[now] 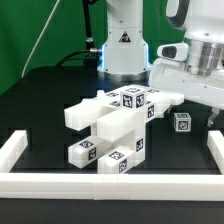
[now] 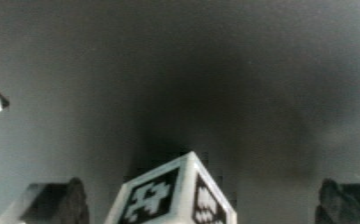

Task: Assemble chair

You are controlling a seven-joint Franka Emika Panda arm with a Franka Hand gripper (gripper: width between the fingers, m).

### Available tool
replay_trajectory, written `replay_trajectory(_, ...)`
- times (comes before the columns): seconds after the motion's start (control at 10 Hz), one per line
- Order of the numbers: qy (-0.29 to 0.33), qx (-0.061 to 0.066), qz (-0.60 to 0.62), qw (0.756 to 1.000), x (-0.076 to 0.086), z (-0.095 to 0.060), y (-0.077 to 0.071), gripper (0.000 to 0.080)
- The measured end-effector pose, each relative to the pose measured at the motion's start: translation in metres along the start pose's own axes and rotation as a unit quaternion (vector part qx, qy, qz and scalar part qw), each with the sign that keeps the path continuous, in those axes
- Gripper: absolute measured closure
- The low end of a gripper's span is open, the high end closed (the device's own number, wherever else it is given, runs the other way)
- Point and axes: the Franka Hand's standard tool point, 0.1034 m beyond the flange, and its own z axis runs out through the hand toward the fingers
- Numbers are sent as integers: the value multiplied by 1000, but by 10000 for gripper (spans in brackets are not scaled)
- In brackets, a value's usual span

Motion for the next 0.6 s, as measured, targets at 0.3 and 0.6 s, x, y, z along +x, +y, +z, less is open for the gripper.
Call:
replay_trajectory(0.3,0,0,0,1000,0,0,0,385)
replay_trajectory(0.6,0,0,0,1000,0,0,0,755)
